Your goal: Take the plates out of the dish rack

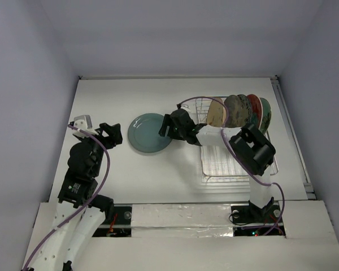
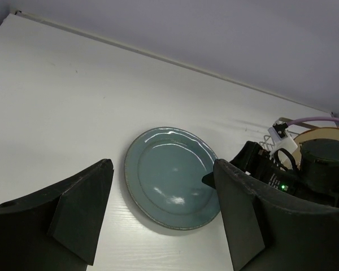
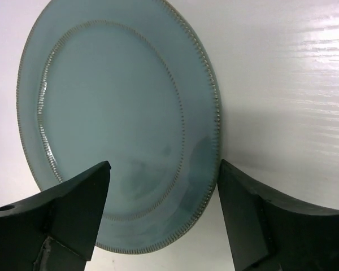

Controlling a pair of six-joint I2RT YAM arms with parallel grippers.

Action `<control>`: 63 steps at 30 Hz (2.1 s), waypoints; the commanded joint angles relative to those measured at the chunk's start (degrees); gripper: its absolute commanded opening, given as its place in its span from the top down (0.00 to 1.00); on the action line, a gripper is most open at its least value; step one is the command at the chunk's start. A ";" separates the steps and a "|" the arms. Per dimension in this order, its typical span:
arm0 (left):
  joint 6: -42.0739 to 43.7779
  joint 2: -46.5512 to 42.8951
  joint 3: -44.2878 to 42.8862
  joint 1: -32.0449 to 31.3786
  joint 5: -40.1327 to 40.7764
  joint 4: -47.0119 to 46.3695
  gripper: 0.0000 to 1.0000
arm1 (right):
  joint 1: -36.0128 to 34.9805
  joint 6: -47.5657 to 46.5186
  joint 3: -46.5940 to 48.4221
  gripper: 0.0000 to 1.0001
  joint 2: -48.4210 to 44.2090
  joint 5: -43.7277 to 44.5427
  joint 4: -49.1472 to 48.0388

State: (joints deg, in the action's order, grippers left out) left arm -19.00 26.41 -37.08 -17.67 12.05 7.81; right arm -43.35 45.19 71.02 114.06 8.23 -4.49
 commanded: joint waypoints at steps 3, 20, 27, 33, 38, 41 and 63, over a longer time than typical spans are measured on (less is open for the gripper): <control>-0.07 0.04 0.17 -0.35 -0.19 -1.75 0.31 | -2.53 -6.77 7.98 0.18 -7.43 3.20 6.66; -0.07 -0.40 0.08 -0.87 -0.19 -1.66 0.49 | 6.25 -20.84 0.96 0.89 -43.04 24.64 31.91; -0.07 -0.40 0.17 -0.87 -0.19 -1.66 0.49 | 11.27 -23.13 0.78 0.49 -40.16 23.76 35.07; -0.07 -0.57 0.08 -0.87 -0.19 -1.57 0.49 | 11.80 -23.57 4.29 0.49 -29.61 30.34 38.06; 0.02 -0.75 0.08 -0.87 -0.19 -1.57 0.49 | 11.80 -24.80 9.65 0.68 -23.98 33.86 41.05; -0.07 -0.92 0.08 -0.87 -0.19 -1.49 0.49 | 11.80 -25.58 12.55 0.79 -23.62 35.80 42.54; -0.07 -1.10 0.08 -1.40 -0.19 -1.57 0.48 | 8.20 -27.45 20.49 1.00 -41.44 27.49 32.65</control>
State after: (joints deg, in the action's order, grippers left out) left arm -19.11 25.63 -37.08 -18.79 12.03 7.99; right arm -34.68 14.33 94.17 78.96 43.18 44.31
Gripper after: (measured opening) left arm 0.523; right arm 0.154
